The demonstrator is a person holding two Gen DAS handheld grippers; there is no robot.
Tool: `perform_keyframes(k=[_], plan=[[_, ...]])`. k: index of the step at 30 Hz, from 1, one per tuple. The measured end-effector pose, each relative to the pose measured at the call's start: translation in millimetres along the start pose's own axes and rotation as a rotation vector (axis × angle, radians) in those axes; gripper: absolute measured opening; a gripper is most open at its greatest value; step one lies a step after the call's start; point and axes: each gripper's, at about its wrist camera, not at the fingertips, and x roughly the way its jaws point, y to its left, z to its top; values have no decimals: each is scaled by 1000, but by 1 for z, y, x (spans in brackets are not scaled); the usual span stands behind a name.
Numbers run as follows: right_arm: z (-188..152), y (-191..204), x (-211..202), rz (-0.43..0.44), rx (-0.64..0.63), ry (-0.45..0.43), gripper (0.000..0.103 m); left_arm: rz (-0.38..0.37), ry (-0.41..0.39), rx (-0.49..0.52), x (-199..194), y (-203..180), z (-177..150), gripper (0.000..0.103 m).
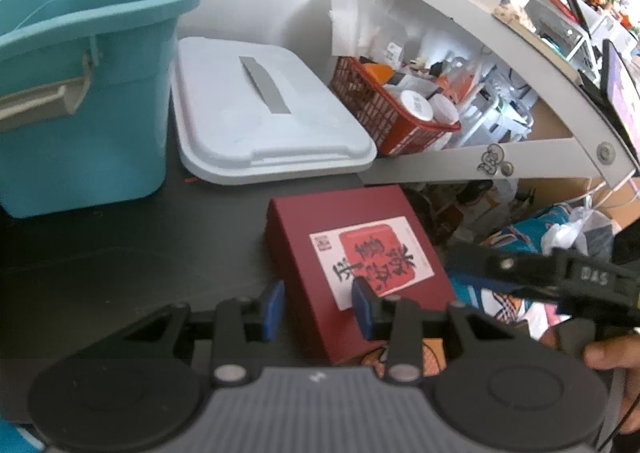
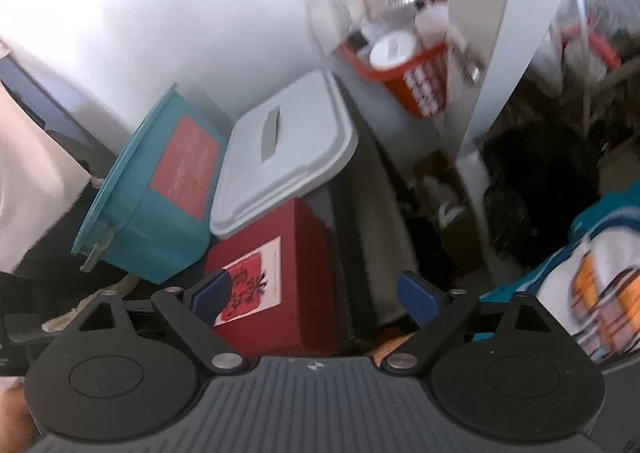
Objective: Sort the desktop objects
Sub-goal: 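Roll the right tool and close its fingers on the red box's sides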
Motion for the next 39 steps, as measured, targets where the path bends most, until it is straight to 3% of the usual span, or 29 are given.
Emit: perform_keyframes(k=[13, 39], plan=[[-9, -11, 21, 26, 146, 56, 89, -18, -5, 26, 5, -9, 0, 40], [-14, -16, 30, 27, 199, 84, 88, -68, 12, 52, 10, -18, -2, 41]])
